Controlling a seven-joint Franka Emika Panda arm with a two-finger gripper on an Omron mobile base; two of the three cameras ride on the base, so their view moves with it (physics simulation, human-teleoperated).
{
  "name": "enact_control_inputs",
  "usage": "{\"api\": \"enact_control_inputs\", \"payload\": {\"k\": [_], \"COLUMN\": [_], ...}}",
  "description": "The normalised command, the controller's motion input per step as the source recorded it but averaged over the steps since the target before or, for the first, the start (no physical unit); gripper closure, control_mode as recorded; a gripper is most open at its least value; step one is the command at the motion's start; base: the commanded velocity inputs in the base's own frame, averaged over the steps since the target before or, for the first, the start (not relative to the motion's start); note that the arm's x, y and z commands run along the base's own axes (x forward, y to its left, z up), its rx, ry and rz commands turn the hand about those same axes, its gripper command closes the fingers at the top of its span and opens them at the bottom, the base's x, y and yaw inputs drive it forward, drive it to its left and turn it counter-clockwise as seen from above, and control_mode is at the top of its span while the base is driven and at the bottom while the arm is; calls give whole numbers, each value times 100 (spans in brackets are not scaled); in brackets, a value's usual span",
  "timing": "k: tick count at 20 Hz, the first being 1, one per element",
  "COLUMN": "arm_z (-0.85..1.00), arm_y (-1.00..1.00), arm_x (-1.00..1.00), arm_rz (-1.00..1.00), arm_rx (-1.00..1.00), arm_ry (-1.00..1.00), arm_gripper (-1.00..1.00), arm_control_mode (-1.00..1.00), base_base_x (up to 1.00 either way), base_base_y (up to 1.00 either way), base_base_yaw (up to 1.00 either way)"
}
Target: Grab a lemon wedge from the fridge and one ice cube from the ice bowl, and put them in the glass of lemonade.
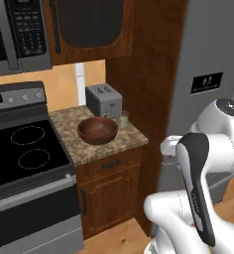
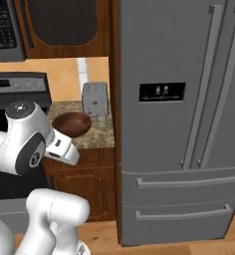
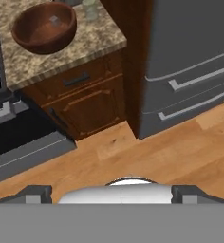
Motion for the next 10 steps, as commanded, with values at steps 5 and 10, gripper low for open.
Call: {"api": "enact_control_inputs", "payload": {"k": [5,10], "arm_z": [0,0], "arm_y": [0,0], "arm_x": [0,0], "arm_rz": [0,0], "arm_rx": [0,0], "arm_ry": [0,0], "arm_gripper": [-100,-100], "arm_control_mode": [100,100], "base_base_x": [0,0], "base_base_y": [-100,-100], "base_base_yaw": [31,51]}}
